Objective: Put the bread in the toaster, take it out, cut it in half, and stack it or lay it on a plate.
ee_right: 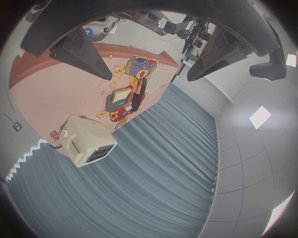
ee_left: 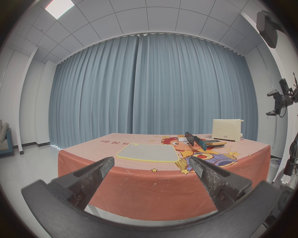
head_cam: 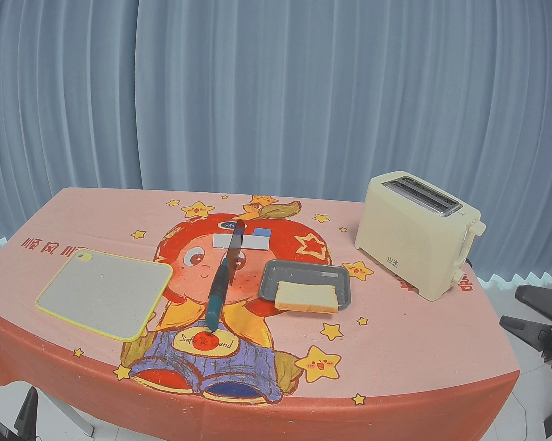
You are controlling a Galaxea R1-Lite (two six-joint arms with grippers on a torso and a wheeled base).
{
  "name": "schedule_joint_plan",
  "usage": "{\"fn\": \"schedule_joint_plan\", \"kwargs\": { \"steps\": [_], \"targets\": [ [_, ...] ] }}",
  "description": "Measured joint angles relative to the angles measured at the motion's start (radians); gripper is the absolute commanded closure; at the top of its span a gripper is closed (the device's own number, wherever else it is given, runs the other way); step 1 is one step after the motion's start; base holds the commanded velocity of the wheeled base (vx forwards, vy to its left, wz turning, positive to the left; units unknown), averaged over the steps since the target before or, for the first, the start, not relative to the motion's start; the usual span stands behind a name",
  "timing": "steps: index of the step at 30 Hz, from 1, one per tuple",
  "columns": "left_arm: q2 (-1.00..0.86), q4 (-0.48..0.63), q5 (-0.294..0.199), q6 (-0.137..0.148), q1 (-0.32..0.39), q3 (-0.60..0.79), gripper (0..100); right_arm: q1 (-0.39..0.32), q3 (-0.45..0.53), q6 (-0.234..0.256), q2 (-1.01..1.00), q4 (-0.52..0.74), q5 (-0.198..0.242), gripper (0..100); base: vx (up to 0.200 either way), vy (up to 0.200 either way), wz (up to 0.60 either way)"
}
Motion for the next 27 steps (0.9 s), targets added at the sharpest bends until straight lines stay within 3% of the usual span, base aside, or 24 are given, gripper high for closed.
{"fn": "schedule_joint_plan", "kwargs": {
  "steps": [9,19,27],
  "targets": [
    [0.0,0.0,0.0,0.0,0.0,0.0,0,0.033,0.011,0.064,0.049,-0.01,-0.001,0,0.0,0.0,0.0],
    [0.0,0.0,0.0,0.0,0.0,0.0,0,0.133,0.007,0.175,0.089,-0.015,-0.002,0,0.0,0.0,0.0],
    [0.0,0.0,0.0,0.0,0.0,0.0,0,0.201,0.02,0.291,0.13,-0.155,-0.003,0,0.0,0.0,0.0]
  ]
}}
